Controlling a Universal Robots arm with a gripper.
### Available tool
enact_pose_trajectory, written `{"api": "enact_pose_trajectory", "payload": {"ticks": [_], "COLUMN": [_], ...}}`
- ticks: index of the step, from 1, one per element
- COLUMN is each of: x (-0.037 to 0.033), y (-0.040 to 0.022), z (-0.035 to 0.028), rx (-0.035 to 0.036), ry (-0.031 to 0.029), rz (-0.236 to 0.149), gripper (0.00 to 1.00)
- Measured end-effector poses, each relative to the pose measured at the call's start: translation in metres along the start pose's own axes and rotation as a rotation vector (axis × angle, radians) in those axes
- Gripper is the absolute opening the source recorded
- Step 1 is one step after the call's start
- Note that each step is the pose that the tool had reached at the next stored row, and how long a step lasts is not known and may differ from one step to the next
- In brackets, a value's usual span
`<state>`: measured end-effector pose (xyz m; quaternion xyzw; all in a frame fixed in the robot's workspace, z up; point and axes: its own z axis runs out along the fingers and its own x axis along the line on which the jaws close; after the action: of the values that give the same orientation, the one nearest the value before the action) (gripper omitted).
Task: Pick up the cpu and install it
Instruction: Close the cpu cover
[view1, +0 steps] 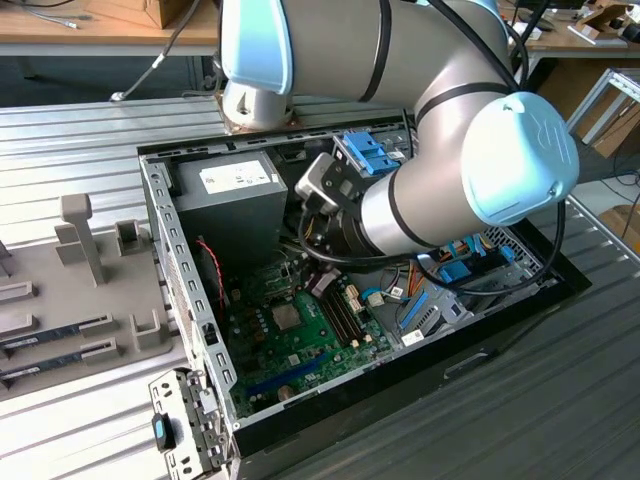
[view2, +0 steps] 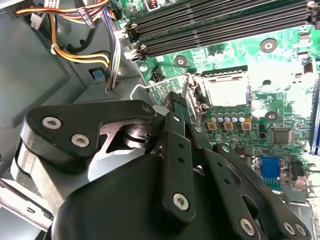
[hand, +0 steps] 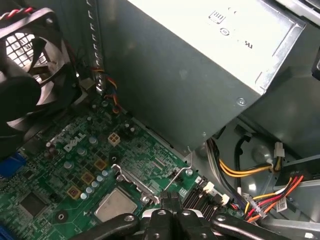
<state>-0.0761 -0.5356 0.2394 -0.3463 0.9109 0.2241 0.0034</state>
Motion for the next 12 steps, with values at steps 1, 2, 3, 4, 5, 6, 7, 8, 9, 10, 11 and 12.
{"api": "enact_pose_trajectory", "payload": {"ticks": [1, 2, 3, 4, 5, 6, 7, 8, 9, 10, 11, 12], "x": [0.0005, 0.0011, 0.0024, 0.0033, 0.0037, 0.0041, 0.0041, 0.0041, 0.0041, 0.0042, 0.0042, 0.0042], "y": [-0.0006, -0.0011, -0.0026, -0.0034, -0.0039, -0.0042, -0.0043, -0.0043, -0.0043, -0.0044, -0.0044, -0.0044], "z": [-0.0004, -0.0007, -0.0016, -0.0021, -0.0024, -0.0026, -0.0027, -0.0027, -0.0027, -0.0027, -0.0027, -0.0027], "rx": [-0.0004, -0.0008, -0.0019, -0.0026, -0.0029, -0.0034, -0.0034, -0.0035, -0.0034, -0.0035, -0.0035, -0.0035], "ry": [-0.0003, -0.0006, -0.0016, -0.0022, -0.0026, -0.0029, -0.003, -0.0029, -0.0029, -0.0029, -0.0029, -0.0029], "rz": [0.0, 0.0, 0.0, -0.001, -0.001, -0.001, -0.001, -0.001, -0.001, -0.001, -0.001, -0.001], "gripper": [0.11, 0.11, 0.11, 0.11, 0.11, 0.11, 0.11, 0.11, 0.11, 0.11, 0.11, 0.11]}}
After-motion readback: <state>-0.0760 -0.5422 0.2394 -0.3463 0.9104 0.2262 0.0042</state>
